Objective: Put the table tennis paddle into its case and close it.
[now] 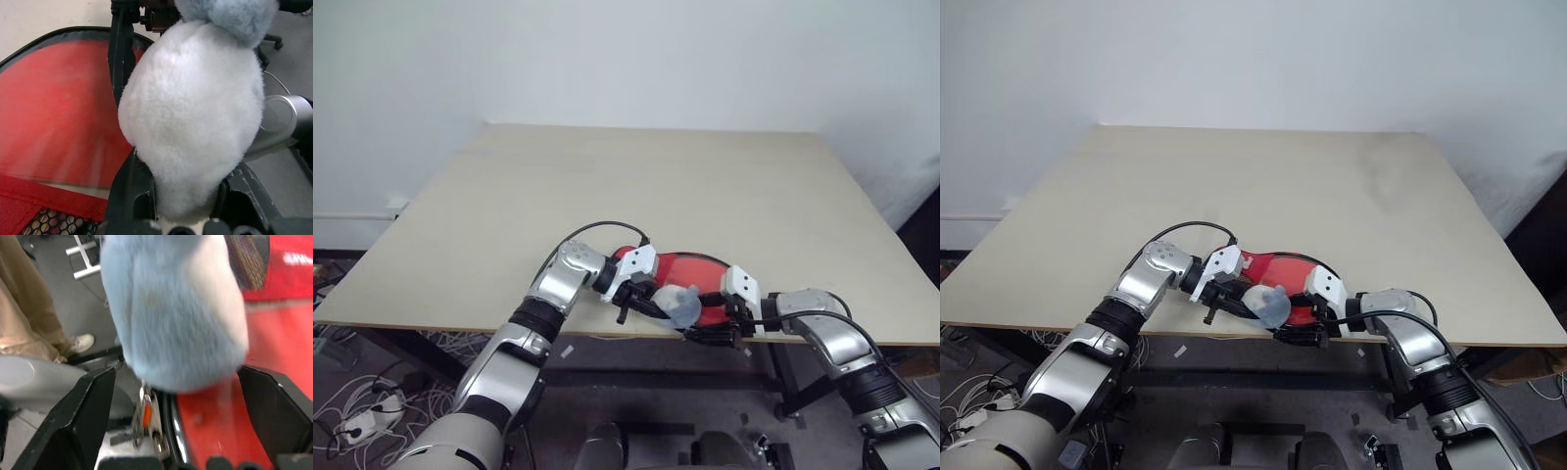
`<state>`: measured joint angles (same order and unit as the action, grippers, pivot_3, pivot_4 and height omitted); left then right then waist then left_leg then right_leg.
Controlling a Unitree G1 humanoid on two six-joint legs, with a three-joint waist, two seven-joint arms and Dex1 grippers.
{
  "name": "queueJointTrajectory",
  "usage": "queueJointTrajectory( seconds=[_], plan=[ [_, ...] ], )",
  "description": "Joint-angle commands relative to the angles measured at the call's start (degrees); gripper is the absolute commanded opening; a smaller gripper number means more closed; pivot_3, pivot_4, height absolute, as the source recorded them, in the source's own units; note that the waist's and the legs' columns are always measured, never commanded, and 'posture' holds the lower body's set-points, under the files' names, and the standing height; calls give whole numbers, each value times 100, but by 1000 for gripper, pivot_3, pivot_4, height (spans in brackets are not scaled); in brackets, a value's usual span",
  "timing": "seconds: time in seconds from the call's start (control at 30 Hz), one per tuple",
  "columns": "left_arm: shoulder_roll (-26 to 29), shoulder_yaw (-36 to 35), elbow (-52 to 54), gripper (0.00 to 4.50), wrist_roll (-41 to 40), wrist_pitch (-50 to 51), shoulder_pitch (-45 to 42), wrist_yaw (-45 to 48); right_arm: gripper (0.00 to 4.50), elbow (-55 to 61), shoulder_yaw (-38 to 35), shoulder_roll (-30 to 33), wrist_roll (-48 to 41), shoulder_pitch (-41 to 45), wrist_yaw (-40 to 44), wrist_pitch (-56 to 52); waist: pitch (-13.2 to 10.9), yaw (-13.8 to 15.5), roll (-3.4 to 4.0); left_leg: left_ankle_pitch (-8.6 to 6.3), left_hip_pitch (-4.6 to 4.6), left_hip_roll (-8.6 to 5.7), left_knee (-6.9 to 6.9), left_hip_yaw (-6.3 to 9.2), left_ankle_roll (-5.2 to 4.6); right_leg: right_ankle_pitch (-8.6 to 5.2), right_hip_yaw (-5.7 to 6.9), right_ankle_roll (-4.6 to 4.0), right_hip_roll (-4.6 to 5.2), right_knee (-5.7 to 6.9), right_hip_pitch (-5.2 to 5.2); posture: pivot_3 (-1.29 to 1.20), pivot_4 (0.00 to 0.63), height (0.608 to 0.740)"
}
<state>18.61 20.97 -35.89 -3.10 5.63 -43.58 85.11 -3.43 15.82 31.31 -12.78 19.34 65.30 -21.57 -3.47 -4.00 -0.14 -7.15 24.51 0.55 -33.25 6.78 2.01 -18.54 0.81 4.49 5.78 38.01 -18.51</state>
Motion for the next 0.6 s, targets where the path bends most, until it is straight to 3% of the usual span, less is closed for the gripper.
queueJointTrajectory(
  seconds=[0.03, 0.3, 0.53, 0.6],
  plan=[
    [25, -36, 64, 1094, -9, -9, -98, 24, 4155, 301, -235, 212, -140, -40, 79, -34, -2, 1, 3, 0, 0, 0, 0, 0, 0, 0, 0, 0, 0, 0, 0, 0, 0, 740],
    [27, -1, 91, 1094, 19, -44, -44, 34, 4155, 66, -792, 253, -259, 166, -303, -131, -7, 1, 8, 1, 2, -2, -4, 0, -2, 0, 0, 0, 1, -2, 0, 0, 0, 740],
    [24, 1, 110, 1094, 11, -43, -38, 57, 4155, -506, -599, 93, 48, 440, -538, -31, -10, 2, 13, 4, 3, -2, -5, -2, -6, 0, -1, 0, 2, -2, 1, 0, 0, 740],
    [30, -5, 128, 1094, 9, -36, -33, 58, 3781, -647, -494, 60, 153, 489, -535, 60, -10, 2, 14, 5, 2, -2, -5, -1, -8, 0, -1, 0, 1, -2, 1, 0, 0, 740]
  ],
)
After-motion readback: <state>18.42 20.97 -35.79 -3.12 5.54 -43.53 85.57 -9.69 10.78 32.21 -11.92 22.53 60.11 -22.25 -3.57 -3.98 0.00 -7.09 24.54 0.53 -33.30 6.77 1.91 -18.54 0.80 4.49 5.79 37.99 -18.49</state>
